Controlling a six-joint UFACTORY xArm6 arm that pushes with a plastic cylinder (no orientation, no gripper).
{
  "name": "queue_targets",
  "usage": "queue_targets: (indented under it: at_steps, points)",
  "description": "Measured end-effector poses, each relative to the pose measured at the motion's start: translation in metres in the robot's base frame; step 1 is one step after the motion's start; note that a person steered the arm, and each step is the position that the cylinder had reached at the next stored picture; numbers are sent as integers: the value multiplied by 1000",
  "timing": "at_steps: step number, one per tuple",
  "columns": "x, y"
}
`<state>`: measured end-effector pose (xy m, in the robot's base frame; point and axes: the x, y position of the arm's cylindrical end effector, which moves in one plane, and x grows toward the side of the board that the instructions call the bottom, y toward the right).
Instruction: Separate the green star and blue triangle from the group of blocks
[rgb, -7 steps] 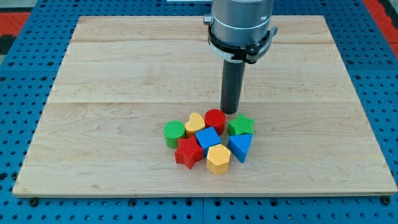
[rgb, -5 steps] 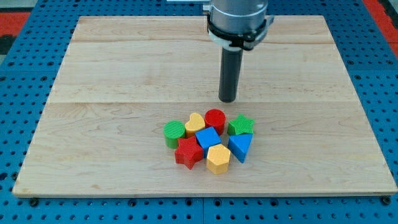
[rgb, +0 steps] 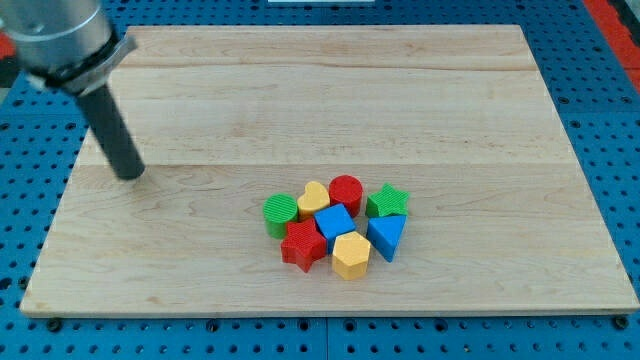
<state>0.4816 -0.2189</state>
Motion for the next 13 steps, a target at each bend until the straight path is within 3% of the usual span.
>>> queue_targets:
  at_steps: [2, 4, 6, 9, 11, 13]
  points:
    - [68, 11]
    - [69, 11]
    - [110, 34]
    - [134, 216]
    - [68, 306]
    - [11, 306]
